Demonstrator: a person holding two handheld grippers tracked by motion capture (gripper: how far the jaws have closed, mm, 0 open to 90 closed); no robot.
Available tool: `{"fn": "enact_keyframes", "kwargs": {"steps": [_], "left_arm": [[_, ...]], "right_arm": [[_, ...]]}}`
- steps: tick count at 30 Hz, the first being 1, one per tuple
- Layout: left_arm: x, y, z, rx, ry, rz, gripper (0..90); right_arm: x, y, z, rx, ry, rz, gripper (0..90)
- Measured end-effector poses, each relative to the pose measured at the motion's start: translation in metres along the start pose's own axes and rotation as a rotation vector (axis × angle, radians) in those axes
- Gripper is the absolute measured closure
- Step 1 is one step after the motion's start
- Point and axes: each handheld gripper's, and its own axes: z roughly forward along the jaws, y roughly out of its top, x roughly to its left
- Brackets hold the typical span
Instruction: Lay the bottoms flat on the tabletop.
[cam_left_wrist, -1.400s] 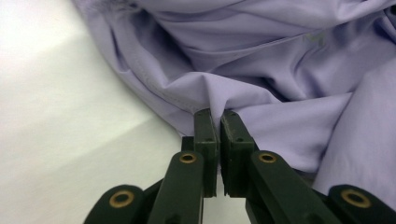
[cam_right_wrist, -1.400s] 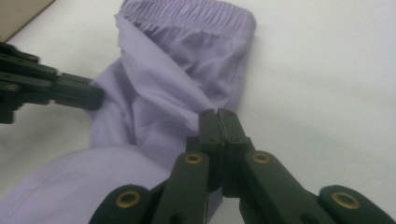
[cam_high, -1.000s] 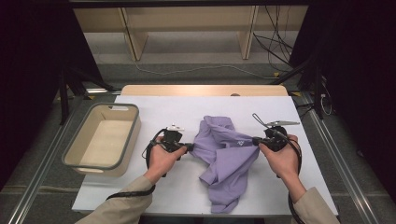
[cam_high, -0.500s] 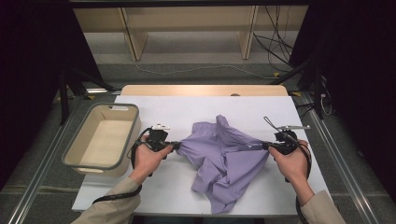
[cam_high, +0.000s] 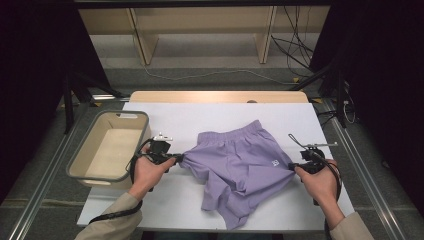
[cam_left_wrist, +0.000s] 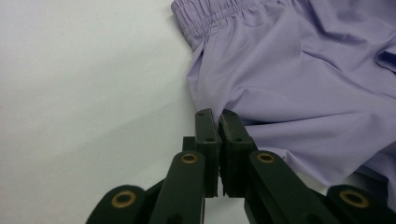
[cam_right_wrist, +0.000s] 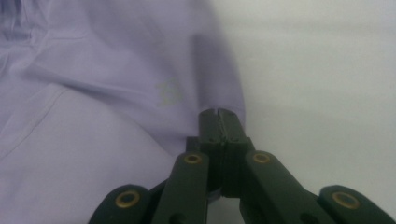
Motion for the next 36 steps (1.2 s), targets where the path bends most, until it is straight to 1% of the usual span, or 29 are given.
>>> {"fn": "enact_keyframes", "kwargs": {"steps": [1,3,5,6,7,9,11,12,13,15,16,17,19,20,21,23,25,27,28,29,30,32,33,34,36], "left_arm": [[0.000,0.000,0.000,0.001,0.004,0.005,86.4],[-0.001,0.001,0.000,-0.006,0.011,0.023,84.1],[-0.002,0.004,-0.001,-0.038,0.022,0.043,76.3],[-0.002,0.006,-0.001,-0.061,0.029,0.049,70.8],[-0.002,0.008,-0.002,-0.080,0.027,0.056,65.5],[-0.003,0.014,-0.002,-0.114,0.014,0.048,57.1],[-0.005,0.020,0.000,-0.126,0.008,0.045,50.1],[-0.005,0.023,0.002,-0.129,0.007,0.054,47.5],[-0.006,0.026,0.005,-0.127,0.014,0.054,45.9],[-0.004,0.032,0.013,-0.109,0.029,0.074,43.5],[-0.004,0.034,0.018,-0.105,0.034,0.075,44.1],[-0.003,0.036,0.023,-0.098,0.041,0.079,45.7],[-0.003,0.039,0.032,-0.080,0.038,0.072,46.8],[-0.004,0.040,0.036,-0.075,0.034,0.062,47.1],[-0.004,0.040,0.040,-0.061,0.035,0.064,47.1],[-0.005,0.039,0.049,-0.026,0.030,0.060,46.3],[-0.005,0.039,0.057,-0.002,0.027,0.056,44.6],[-0.007,0.038,0.064,0.017,0.024,0.061,43.3],[-0.008,0.037,0.067,0.022,0.023,0.069,43.3],[-0.009,0.037,0.069,0.030,0.029,0.092,43.3],[-0.011,0.036,0.072,0.035,0.038,0.100,43.6],[-0.014,0.034,0.075,0.038,0.052,0.119,43.6],[-0.015,0.034,0.074,0.046,0.062,0.145,44.3],[-0.016,0.034,0.075,0.046,0.063,0.147,45.0],[-0.020,0.034,0.074,0.055,0.079,0.167,50.4]], "right_arm": [[0.000,-0.001,-0.001,0.001,0.003,0.002,90.0],[-0.001,-0.004,-0.003,0.024,0.010,-0.006,90.0],[-0.002,-0.006,-0.004,0.034,0.012,-0.013,88.9],[-0.003,-0.006,-0.004,0.044,0.013,-0.019,86.6],[-0.004,-0.006,-0.004,0.040,0.010,-0.022,83.2],[-0.005,-0.002,-0.005,0.012,-0.012,-0.027,75.4],[-0.005,0.004,-0.007,-0.028,-0.013,-0.032,67.8],[-0.004,0.007,-0.008,-0.048,-0.016,-0.028,65.1],[-0.002,0.011,-0.008,-0.058,-0.016,-0.037,62.0],[0.004,0.020,-0.005,-0.081,0.000,-0.073,53.9],[0.007,0.025,-0.002,-0.094,0.006,-0.100,50.5],[0.011,0.029,0.002,-0.104,0.010,-0.114,47.2],[0.019,0.039,0.011,-0.116,0.012,-0.159,41.6],[0.022,0.043,0.016,-0.114,0.006,-0.180,38.5],[0.025,0.048,0.022,-0.112,0.003,-0.200,36.8],[0.030,0.056,0.033,-0.111,0.014,-0.224,36.3],[0.033,0.064,0.045,-0.095,0.018,-0.237,35.9],[0.036,0.070,0.055,-0.080,0.022,-0.256,37.9],[0.038,0.072,0.060,-0.070,0.027,-0.258,38.9],[0.039,0.075,0.065,-0.055,0.025,-0.260,39.7],[0.041,0.077,0.068,-0.034,0.019,-0.265,41.7],[0.043,0.079,0.075,-0.018,-0.003,-0.274,44.7],[0.044,0.080,0.078,-0.010,-0.003,-0.277,46.8],[0.046,0.080,0.080,-0.001,-0.001,-0.275,49.4],[0.047,0.081,0.084,0.012,-0.014,-0.281,55.4]]}}
